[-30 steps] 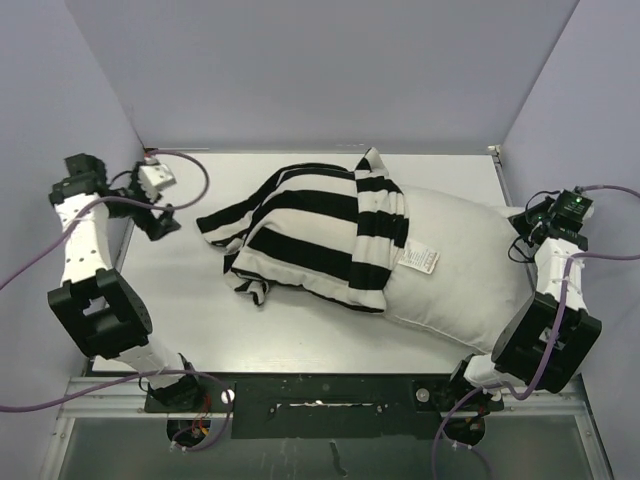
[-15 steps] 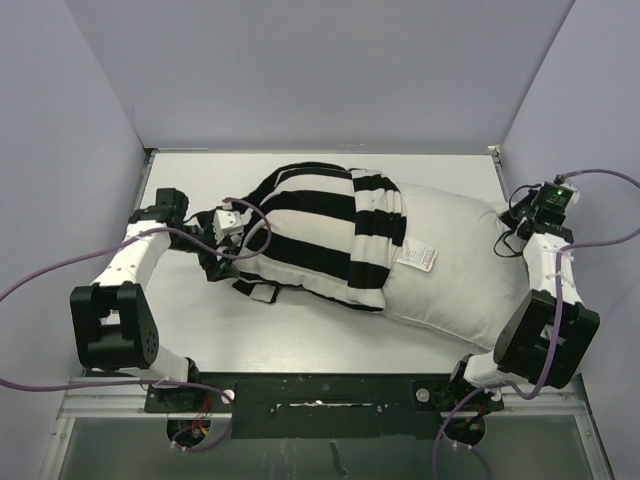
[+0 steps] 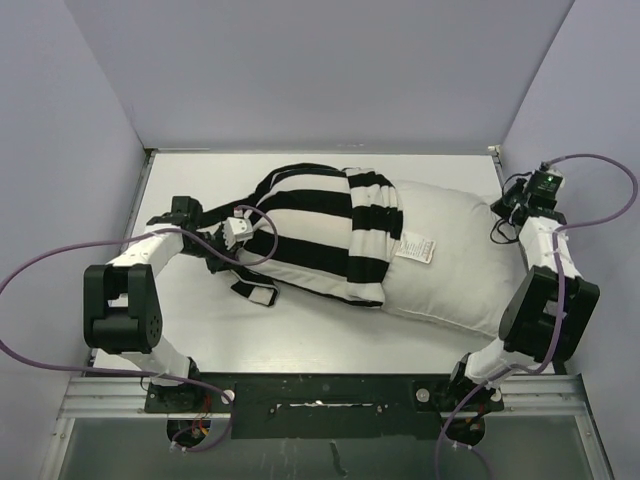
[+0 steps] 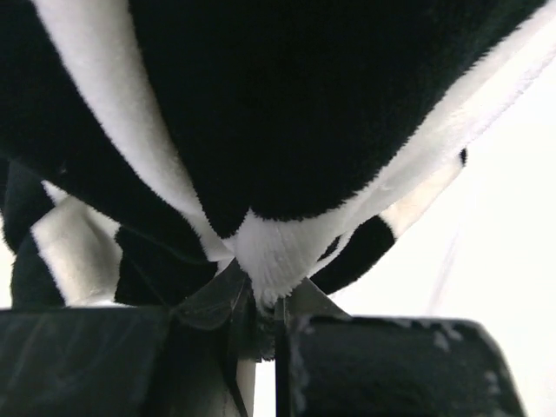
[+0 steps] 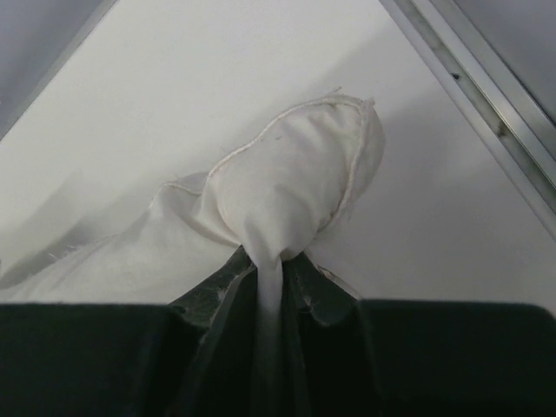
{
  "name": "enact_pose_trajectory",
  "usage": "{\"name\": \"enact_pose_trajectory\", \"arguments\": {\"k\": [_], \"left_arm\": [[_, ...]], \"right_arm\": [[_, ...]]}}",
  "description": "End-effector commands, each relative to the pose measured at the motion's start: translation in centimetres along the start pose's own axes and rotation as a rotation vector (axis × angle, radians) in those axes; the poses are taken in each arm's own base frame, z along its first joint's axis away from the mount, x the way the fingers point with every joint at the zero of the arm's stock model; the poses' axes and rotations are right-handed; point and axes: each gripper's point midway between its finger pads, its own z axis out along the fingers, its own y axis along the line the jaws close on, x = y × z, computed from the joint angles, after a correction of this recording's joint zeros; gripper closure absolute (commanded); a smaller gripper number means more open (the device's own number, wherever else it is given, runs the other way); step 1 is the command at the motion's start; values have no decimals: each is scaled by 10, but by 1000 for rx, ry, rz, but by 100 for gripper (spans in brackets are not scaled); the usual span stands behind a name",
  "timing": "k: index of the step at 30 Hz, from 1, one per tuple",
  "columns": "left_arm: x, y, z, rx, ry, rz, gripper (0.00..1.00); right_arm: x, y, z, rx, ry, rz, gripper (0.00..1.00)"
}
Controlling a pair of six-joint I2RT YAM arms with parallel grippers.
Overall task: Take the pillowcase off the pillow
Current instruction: Remove the pillow from the pillowcase.
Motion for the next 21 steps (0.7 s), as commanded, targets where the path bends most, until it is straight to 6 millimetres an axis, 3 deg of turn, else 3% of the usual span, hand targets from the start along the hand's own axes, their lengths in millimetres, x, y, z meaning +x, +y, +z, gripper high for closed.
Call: {"name": "enact_pose_trajectory", "arguments": {"k": [1, 5, 6, 7, 8, 9, 12, 16, 18, 21], "left_arm": [[-2, 41, -16, -136, -22, -29, 100], [-10, 51, -34, -189, -82, -79, 100], [-10, 56, -40, -211, -93, -87, 100], [-9, 60, -45, -228, -97, -97, 100], [-8, 65, -50, -243, -99, -107, 100], [-6, 69, -54, -260, -94, -116, 100], [-3, 76, -62, -286, -90, -142, 100], [-5, 73, -67, -280, -93, -139, 100], [-7, 71, -69, -282, -97, -133, 100], [-9, 70, -70, -278, -94, -134, 100]], "right_arm": [[-15, 79, 20, -268, 73, -68, 76], [7, 182, 0, -605, 107, -263, 41], [12, 198, -10, -658, 98, -322, 23], [15, 206, -16, -678, 91, -352, 15], [19, 207, -21, -685, 79, -379, 1], [14, 205, -30, -672, 51, -385, 2], [1, 167, -44, -506, -1, -362, 2], [-7, 72, -76, -212, 12, -168, 2], [3, 38, -94, -170, -7, -51, 2], [34, 24, -112, -146, 1, -10, 2]]}}
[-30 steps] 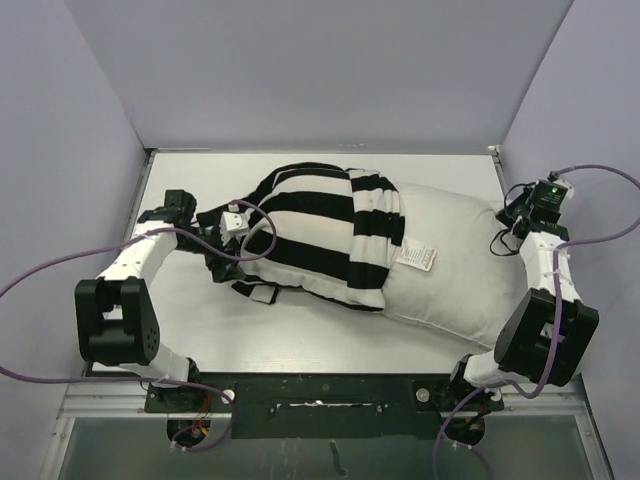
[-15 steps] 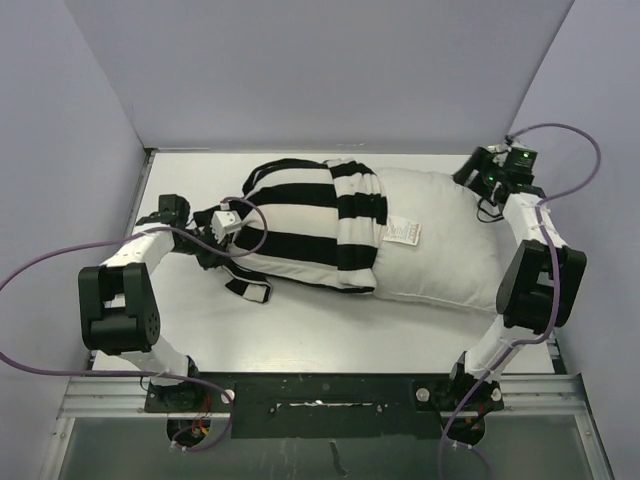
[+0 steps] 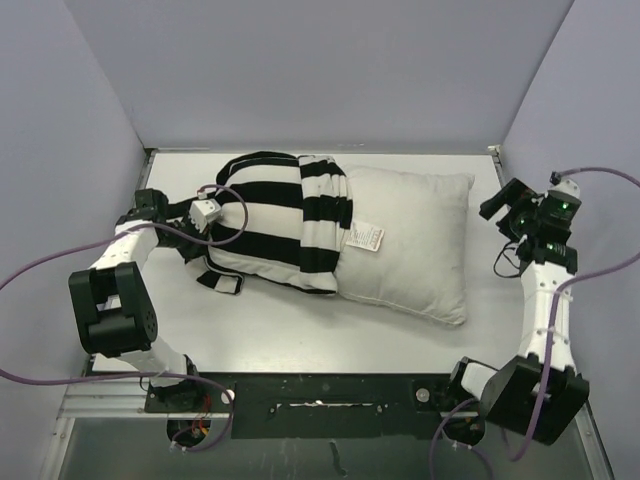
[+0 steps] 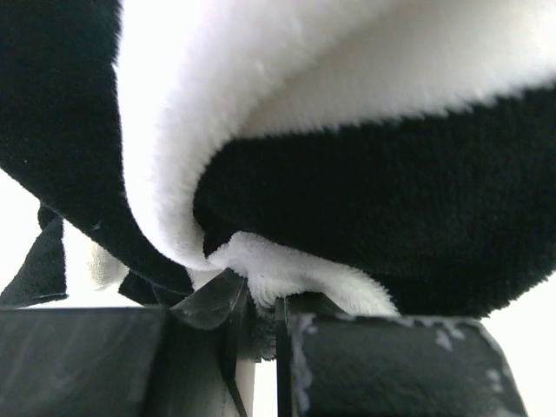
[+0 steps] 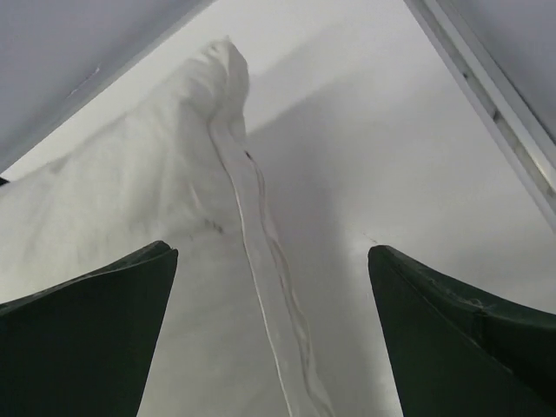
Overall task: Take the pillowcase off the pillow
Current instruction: Remove the pillow from the pillowcase.
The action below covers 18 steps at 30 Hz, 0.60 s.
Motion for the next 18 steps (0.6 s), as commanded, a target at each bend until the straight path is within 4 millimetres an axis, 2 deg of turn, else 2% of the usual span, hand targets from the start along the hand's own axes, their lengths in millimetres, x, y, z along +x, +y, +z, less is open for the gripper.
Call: {"name": "enact_pose_trajectory", "arguments": {"k": [1, 4, 8, 10, 13, 18], "left_arm": [[-37, 4, -17, -22, -88, 64, 100], [-37, 2, -18, -18, -85, 63, 100], [-38, 3, -18, -21, -85, 70, 100], [-39, 3, -19, -15, -85, 67, 100], [-42, 1, -19, -11, -93, 65, 100], [-41, -1, -19, -19, -83, 80, 100]], "right_arm": [[53, -11, -34, 47, 69, 138, 2], [84, 12, -44, -82, 154, 175, 2], [111, 51, -53, -269, 245, 167, 2], [125, 61, -53, -279, 285, 138, 2], [147, 67, -40, -291, 320, 146, 2], [161, 106, -10, -503, 347, 237, 1]]}}
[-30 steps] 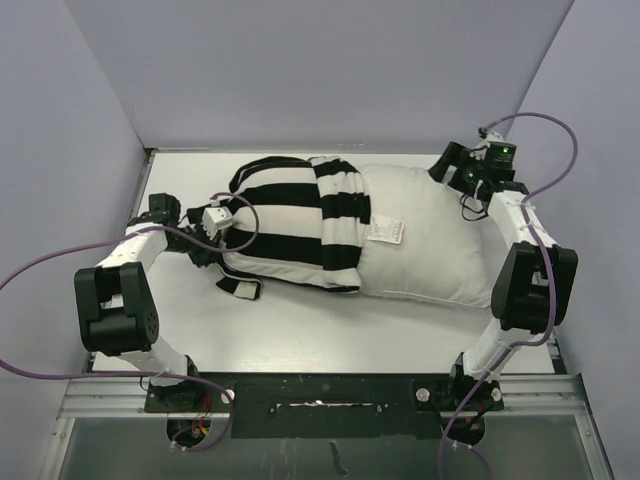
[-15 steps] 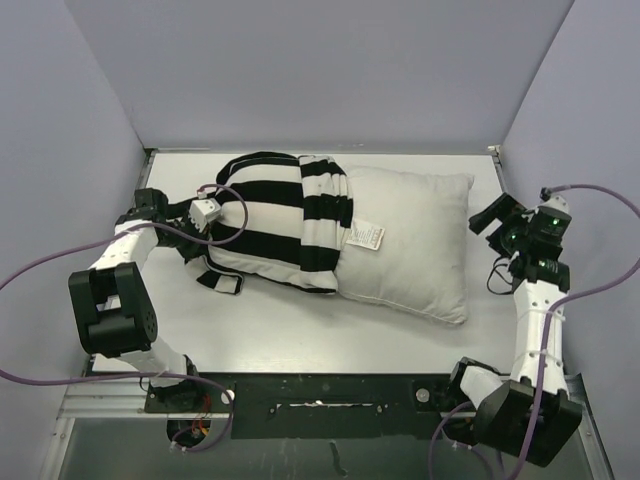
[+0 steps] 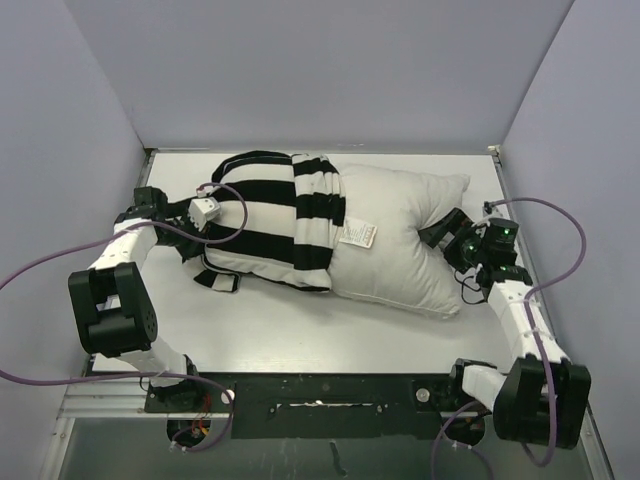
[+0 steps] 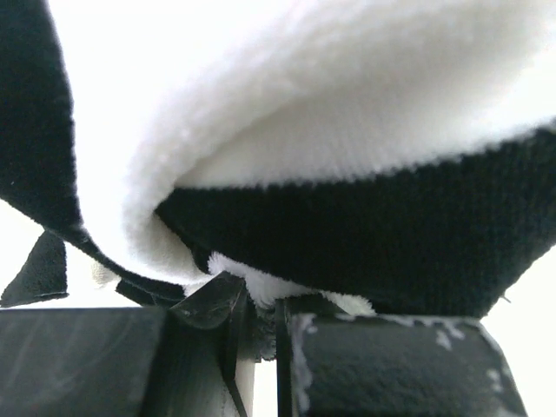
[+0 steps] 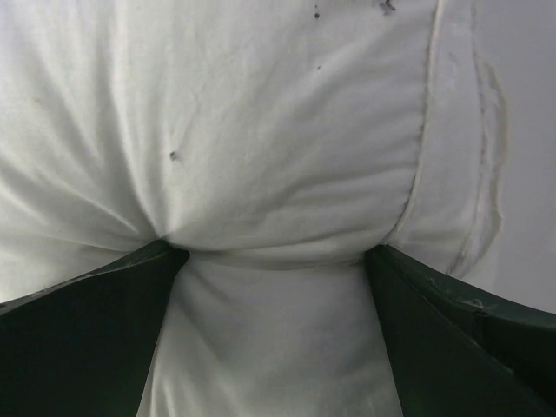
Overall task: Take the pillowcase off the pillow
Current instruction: Remove the pillow from the pillowcase.
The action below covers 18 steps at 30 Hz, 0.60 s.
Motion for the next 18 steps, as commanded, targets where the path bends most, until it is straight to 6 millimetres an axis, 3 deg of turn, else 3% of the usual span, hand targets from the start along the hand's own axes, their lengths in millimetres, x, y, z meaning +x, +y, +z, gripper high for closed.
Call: {"name": "enact_pose_trajectory", "arguments": {"k": [1, 3, 6, 7, 12, 18], "left_arm": [[-37, -1, -16, -24, -87, 85, 100], [-35, 0, -16, -31, -81, 92, 100], [-32, 3, -17, -46, -64, 102, 100], [-31, 6, -19, -58, -55, 108, 100], [-19, 36, -38, -155, -6, 148, 100], [4, 81, -75, -285, 29, 158, 100]], "right_arm": [[20, 47, 32, -268, 90, 26, 4], [20, 57, 38, -293, 95, 2, 29], [13, 50, 39, -219, 72, -19, 89], [8, 45, 38, -179, 53, -34, 100], [-28, 18, 19, 1, -68, -99, 100], [-61, -39, -2, 116, -159, 57, 100]]}}
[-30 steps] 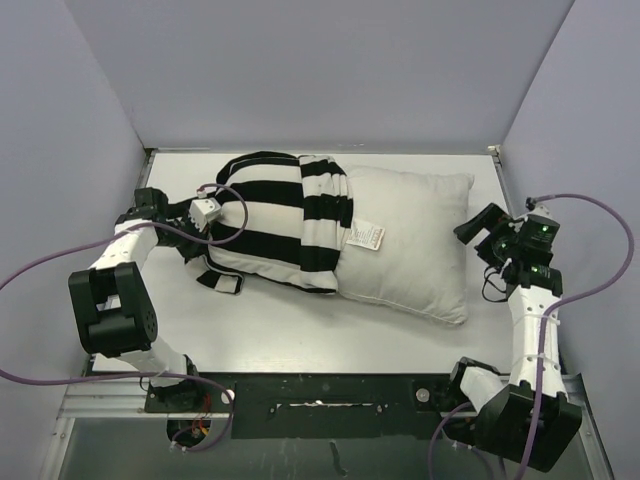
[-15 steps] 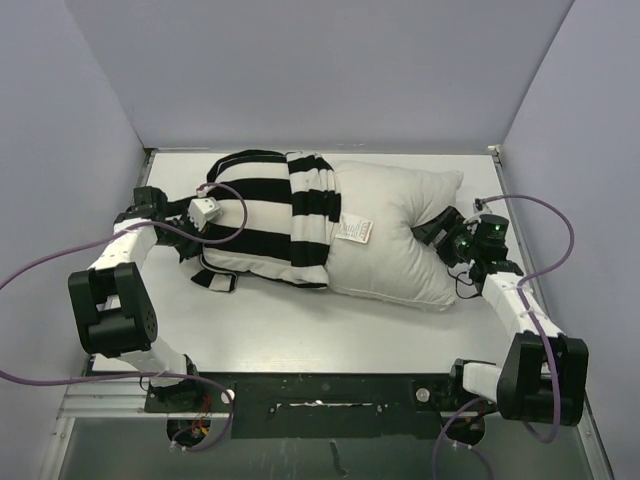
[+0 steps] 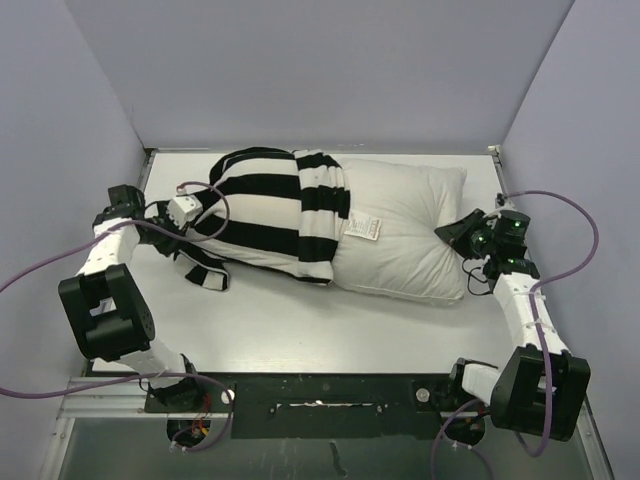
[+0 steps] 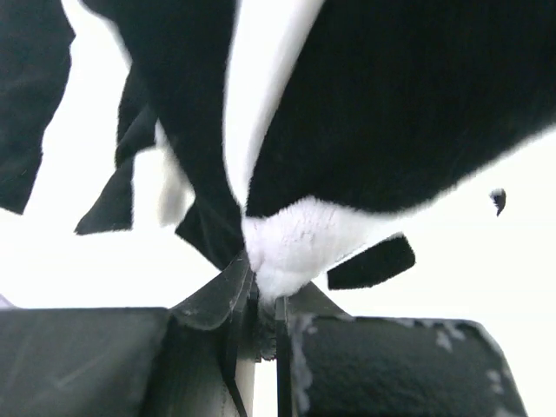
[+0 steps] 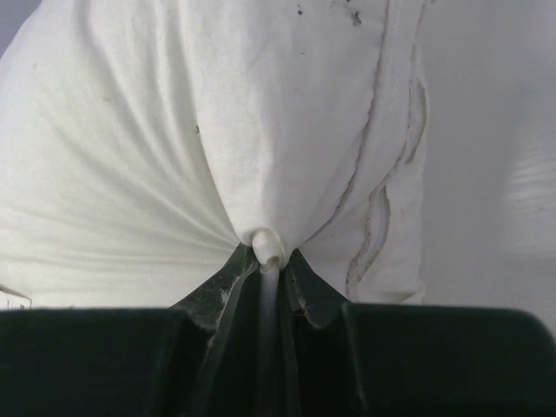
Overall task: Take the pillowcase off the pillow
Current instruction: Remove the pillow from the pillowcase.
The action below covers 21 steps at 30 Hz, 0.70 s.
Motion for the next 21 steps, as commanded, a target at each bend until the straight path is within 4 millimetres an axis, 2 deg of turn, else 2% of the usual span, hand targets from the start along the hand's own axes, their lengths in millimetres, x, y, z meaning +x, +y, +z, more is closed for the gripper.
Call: {"name": "enact_pose_trajectory", "arguments": {"k": [1, 6, 10, 13, 21], "left_arm": [[-6, 54, -44, -175, -30, 93, 100], [16, 74, -58, -229, -16, 72, 100], [35, 87, -65, -271, 21, 79, 100], [56, 103, -74, -324, 60, 93, 100], [120, 142, -107, -436, 147, 69, 100]], "right_arm": [[-35, -51, -18, 162, -104, 63, 100], [-42, -72, -20, 214, -129, 112, 100], [-61, -87, -26, 269, -171, 138, 100], [-79, -96, -30, 295, -194, 171, 100], [-120, -102, -31, 309, -242, 197, 100]]}}
